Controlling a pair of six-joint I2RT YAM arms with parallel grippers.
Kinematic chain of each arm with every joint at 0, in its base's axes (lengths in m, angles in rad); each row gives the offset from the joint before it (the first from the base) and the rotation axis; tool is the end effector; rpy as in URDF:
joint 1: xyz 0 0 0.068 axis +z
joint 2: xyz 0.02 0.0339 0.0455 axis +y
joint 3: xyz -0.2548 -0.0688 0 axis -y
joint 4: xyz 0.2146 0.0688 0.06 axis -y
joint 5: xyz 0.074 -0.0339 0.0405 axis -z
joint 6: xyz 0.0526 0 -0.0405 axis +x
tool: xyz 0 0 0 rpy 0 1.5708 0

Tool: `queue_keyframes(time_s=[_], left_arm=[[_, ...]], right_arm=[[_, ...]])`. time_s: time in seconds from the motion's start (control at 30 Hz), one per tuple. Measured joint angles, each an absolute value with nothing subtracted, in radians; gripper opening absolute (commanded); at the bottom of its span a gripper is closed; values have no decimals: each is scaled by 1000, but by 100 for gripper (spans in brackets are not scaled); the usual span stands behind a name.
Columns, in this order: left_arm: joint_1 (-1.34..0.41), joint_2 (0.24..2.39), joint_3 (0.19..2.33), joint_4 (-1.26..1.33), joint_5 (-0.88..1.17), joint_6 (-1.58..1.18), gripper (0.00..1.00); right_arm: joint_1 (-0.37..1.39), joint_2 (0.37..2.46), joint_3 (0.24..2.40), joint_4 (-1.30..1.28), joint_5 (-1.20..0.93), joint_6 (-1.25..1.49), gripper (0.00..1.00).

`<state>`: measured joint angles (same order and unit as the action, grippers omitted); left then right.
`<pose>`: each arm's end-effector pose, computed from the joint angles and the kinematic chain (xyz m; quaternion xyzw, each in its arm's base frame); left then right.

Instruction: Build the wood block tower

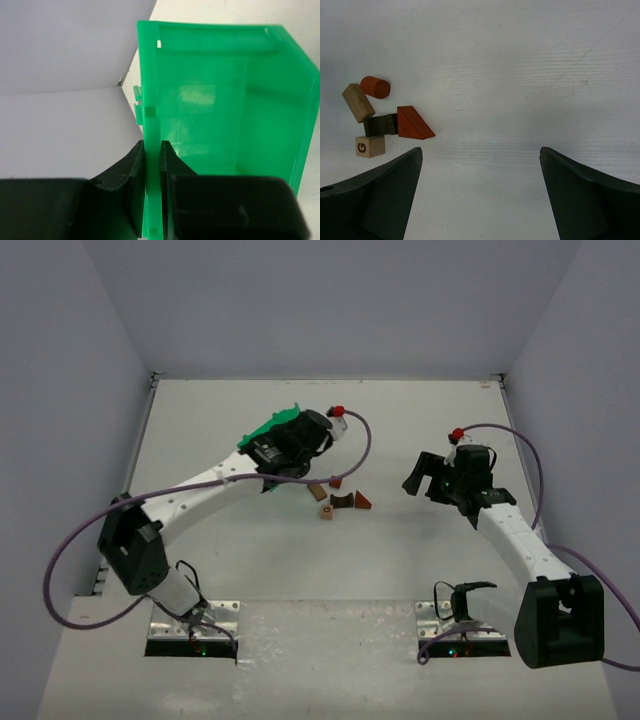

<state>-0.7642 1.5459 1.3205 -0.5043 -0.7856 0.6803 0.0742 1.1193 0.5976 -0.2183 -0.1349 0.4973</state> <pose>0.2561 -0.1940 0.3046 0.4403 0.7361 0.3333 0.3915 0.2168 0.0232 0.2028 0.1651 0.8982 0.1727 0.3689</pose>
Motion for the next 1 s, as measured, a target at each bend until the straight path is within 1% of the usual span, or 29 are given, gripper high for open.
queue_keyframes(time_s=[0.13, 0.23, 0.33, 0.47, 0.57, 0.73, 0.9, 1.0], left_arm=[[-600, 1329, 1229, -354, -601, 649, 0], [-531, 1267, 1213, -246, -527, 527, 0], [-515, 1241, 1175, -139, -511, 375, 0], [-494, 1224, 1034, 4, -518, 231, 0], [-409, 1245, 955, 18, -426, 165, 0], [-229, 1321, 948, 11, -261, 111, 0], [-27, 1458, 1018, 6, 22, 84, 4], [39, 1563, 1083, -33, 94, 92, 3]], right_arm=[[74, 1113, 598, -218, -134, 497, 99], [74, 1113, 598, -219, -134, 497, 99], [74, 1113, 598, -219, -134, 496, 99], [74, 1113, 598, -223, -131, 493, 99], [74, 1113, 599, -231, -131, 489, 99], [74, 1113, 610, -245, -130, 487, 99], [74, 1118, 620, -257, -130, 479, 99], [74, 1129, 629, -264, -129, 473, 99]])
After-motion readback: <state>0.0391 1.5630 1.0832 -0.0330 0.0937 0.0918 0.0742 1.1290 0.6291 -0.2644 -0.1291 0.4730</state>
